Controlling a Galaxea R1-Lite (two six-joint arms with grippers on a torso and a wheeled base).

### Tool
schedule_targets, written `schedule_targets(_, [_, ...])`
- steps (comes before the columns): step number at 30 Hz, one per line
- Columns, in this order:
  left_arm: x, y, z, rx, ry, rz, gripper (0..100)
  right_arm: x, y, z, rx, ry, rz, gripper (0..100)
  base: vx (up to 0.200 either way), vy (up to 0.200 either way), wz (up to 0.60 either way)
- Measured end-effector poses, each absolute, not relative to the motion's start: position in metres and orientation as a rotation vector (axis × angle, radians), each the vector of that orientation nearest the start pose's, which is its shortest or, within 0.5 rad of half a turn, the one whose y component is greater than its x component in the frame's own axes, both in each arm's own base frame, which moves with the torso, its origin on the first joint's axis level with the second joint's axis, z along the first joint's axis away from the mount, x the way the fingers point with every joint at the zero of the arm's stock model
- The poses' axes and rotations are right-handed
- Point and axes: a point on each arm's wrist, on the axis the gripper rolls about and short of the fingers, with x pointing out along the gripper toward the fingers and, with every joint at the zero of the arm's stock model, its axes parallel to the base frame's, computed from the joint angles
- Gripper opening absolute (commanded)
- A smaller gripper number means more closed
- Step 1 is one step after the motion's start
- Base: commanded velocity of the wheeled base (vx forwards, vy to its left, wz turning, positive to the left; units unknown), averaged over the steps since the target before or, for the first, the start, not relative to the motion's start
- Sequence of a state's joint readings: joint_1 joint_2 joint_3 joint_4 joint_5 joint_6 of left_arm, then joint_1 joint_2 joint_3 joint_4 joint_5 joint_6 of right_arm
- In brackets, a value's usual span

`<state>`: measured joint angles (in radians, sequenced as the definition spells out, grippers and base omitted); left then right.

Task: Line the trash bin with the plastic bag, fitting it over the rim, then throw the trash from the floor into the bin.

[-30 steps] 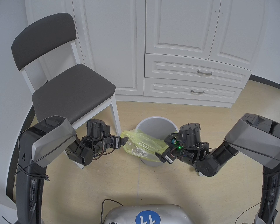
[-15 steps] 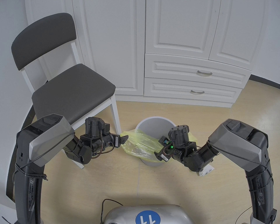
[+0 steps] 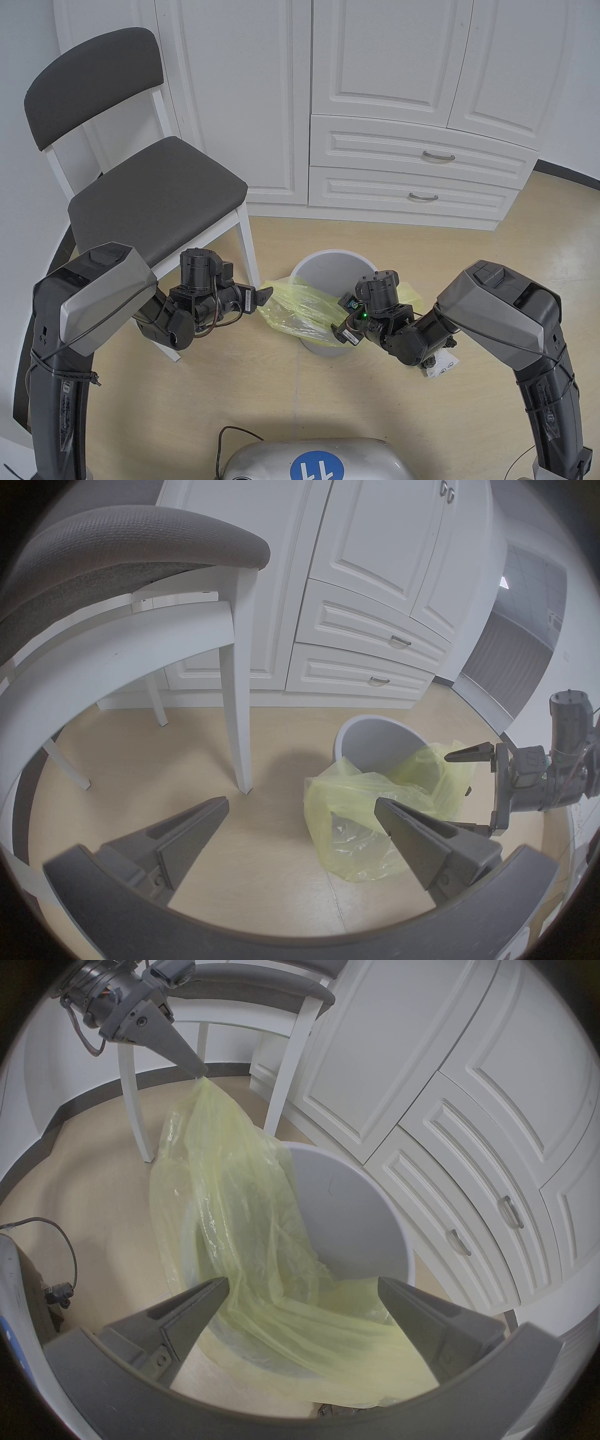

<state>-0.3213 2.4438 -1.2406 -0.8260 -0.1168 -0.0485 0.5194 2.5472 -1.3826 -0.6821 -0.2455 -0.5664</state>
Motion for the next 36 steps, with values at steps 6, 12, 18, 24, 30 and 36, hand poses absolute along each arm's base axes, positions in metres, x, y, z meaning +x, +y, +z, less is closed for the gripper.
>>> schedule_targets(6, [0.435,-0.146,0.021,-0.009,0.383,-0.421,100,0.410,0.233,0.001,-0.729,0.351,0.397,100,0.000,0.000,0.00])
schedule_targets(12, [0.435,-0.146,0.022,-0.009,0.379,-0.421,100,0.397,0.244,0.006,-0.734,0.342,0.429,100,0.000,0.000,0.00])
schedule_targets(18, [0.434,-0.146,0.022,-0.008,0.379,-0.422,100,0.399,0.244,-0.003,-0.741,0.356,0.429,100,0.000,0.000,0.00])
schedule_targets(24, [0.435,-0.146,0.022,-0.007,0.377,-0.421,100,0.417,0.229,-0.011,-0.736,0.367,0.372,100,0.000,0.000,0.00])
schedule_targets(30, [0.436,-0.146,0.023,-0.009,0.374,-0.421,100,0.429,0.219,-0.013,-0.724,0.372,0.340,100,0.000,0.000,0.00])
schedule_targets(36, [0.436,-0.146,0.022,-0.009,0.374,-0.422,100,0.431,0.216,-0.009,-0.715,0.365,0.331,100,0.000,0.000,0.00])
